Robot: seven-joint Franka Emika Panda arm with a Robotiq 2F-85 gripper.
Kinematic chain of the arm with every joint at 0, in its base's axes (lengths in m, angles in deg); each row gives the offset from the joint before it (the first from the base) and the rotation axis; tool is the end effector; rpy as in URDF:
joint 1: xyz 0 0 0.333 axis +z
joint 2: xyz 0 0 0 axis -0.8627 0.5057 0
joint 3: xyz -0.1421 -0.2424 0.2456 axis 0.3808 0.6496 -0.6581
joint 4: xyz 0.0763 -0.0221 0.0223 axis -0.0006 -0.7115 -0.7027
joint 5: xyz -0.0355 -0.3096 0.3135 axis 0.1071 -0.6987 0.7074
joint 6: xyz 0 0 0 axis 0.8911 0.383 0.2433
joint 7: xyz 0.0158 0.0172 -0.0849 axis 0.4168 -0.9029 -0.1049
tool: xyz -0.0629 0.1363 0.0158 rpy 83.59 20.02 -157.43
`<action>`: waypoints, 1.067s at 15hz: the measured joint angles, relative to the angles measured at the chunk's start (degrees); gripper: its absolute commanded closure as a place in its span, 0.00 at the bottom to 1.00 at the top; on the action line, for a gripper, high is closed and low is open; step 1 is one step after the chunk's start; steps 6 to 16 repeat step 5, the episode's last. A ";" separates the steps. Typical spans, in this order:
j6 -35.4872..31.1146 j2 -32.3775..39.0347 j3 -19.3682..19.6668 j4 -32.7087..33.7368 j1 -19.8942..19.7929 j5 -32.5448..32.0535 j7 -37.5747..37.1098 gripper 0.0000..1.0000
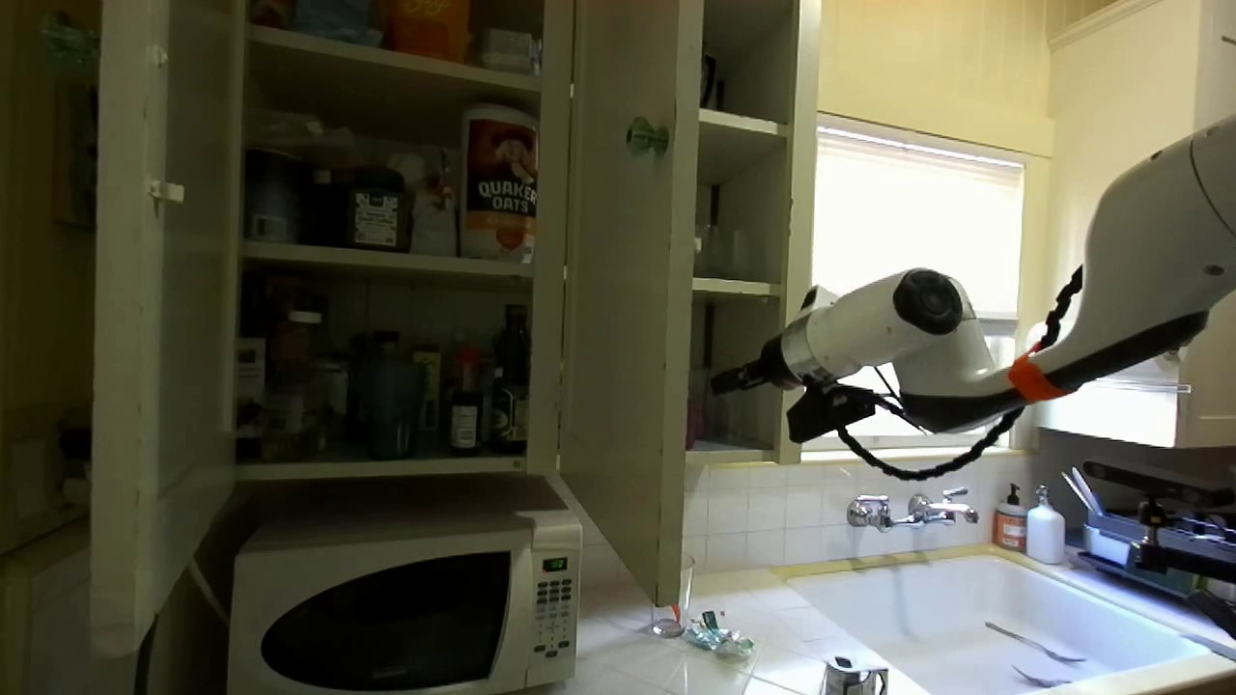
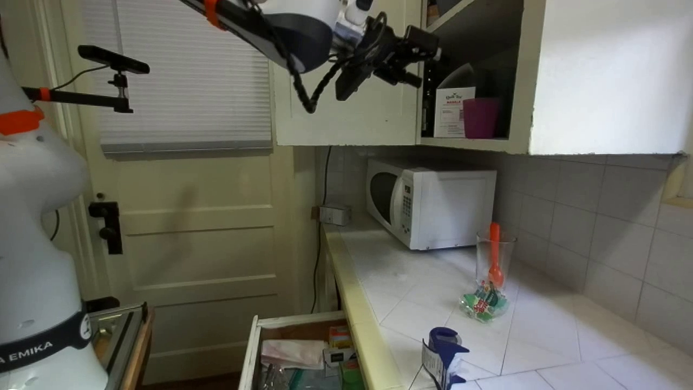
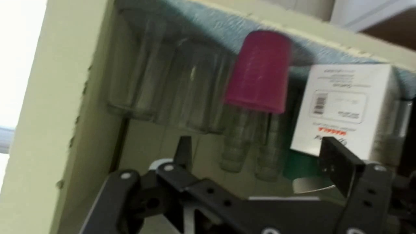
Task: Put the masking tape inside the middle shelf of the cabinet on the right
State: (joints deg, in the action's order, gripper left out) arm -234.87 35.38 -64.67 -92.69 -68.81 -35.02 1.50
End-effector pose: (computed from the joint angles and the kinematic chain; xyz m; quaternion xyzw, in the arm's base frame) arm 0.5738 -0.0466 0.6040 0.8088 0.0239 0.5730 0.1303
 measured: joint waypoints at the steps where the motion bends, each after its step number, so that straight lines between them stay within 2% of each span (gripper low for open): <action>1: 0.10 -1.07 -1.50 -3.28 -0.01 3.14 2.74 0.00; 5: 6.02 -5.25 -5.40 -16.84 4.10 18.03 18.16 0.00; 16: 6.02 -5.25 -5.40 -16.84 4.10 18.03 18.16 0.00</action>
